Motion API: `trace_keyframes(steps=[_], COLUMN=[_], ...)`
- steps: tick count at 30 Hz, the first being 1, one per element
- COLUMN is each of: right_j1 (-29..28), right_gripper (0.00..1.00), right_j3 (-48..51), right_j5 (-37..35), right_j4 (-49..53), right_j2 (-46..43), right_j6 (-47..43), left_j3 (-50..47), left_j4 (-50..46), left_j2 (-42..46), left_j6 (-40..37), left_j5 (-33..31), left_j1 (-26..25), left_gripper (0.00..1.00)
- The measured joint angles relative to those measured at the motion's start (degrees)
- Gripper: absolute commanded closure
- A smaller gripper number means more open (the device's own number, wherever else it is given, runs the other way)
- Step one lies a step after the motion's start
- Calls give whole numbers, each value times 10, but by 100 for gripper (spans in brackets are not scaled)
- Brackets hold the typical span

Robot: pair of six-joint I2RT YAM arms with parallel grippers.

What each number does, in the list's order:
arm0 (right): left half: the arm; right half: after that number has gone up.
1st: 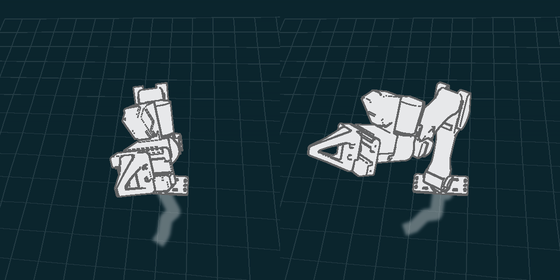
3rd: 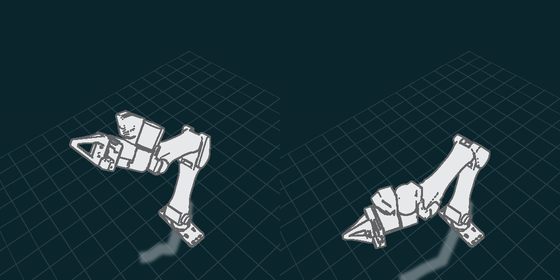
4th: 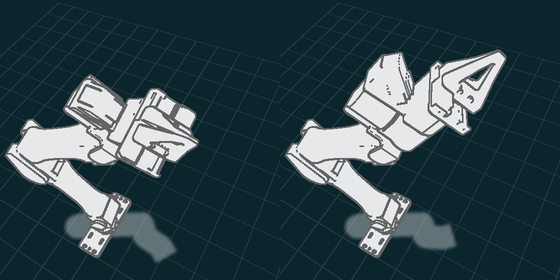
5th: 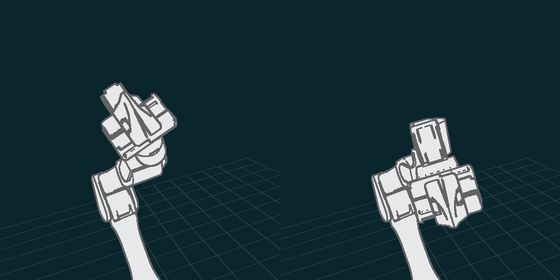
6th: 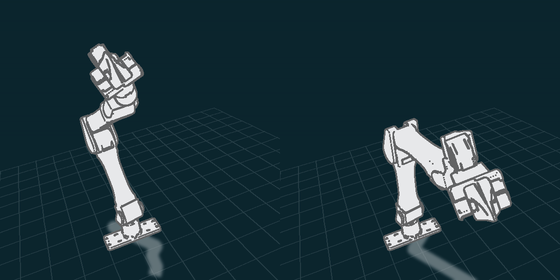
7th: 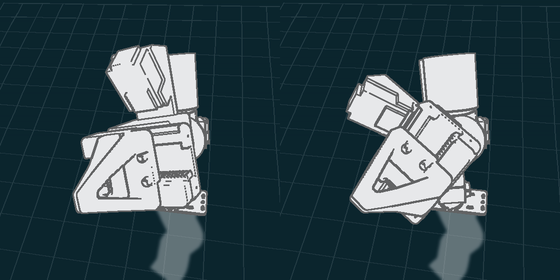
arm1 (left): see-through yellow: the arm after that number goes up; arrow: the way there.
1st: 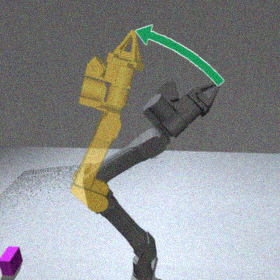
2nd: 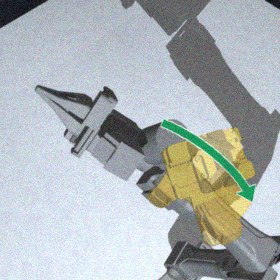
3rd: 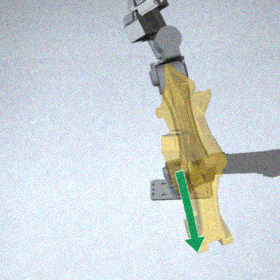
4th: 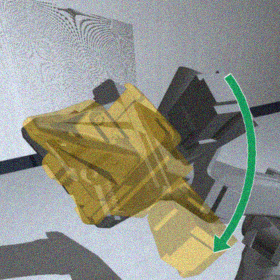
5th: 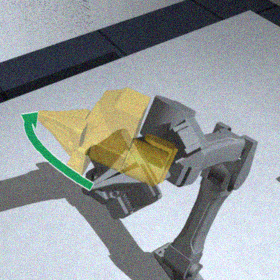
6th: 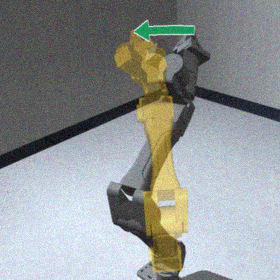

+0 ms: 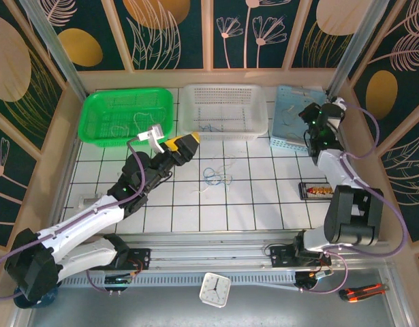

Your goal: Untangle the cables

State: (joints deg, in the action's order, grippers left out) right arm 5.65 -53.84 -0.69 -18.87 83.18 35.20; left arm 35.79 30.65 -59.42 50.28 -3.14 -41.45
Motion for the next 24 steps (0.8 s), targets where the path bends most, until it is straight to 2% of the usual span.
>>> trace_keyframes(steps=[3, 4, 5, 9, 14, 20, 24], right_j1=[21, 26, 30, 38, 37, 23, -30], right_gripper=[57, 50, 48, 45, 45, 45, 45], right_j3=[-26, -39, -51, -91, -91, -66, -39], right_j5=[1, 3, 6, 23, 47, 83, 103], right_j4=[14, 23, 31, 66, 86, 88, 87], right_j2=[40, 56, 70, 116, 113, 60, 1], right_j6=[-4, -7, -9, -20, -21, -17, -17], left_j3=[-2, -2, -2, -2, -5, -8, -9], left_j4=[-11, -14, -16, -24, -28, -45, -61], left_j2=[1, 1, 1, 1, 3, 3, 2], left_j6=[-4, -6, -7, -9, -13, -26, -40], left_j5=[-2, -3, -2, -2, -2, -5, -8], left_j1=[0, 0, 0, 0, 0, 0, 1], left_gripper=[1, 1, 1, 1, 1, 1, 1])
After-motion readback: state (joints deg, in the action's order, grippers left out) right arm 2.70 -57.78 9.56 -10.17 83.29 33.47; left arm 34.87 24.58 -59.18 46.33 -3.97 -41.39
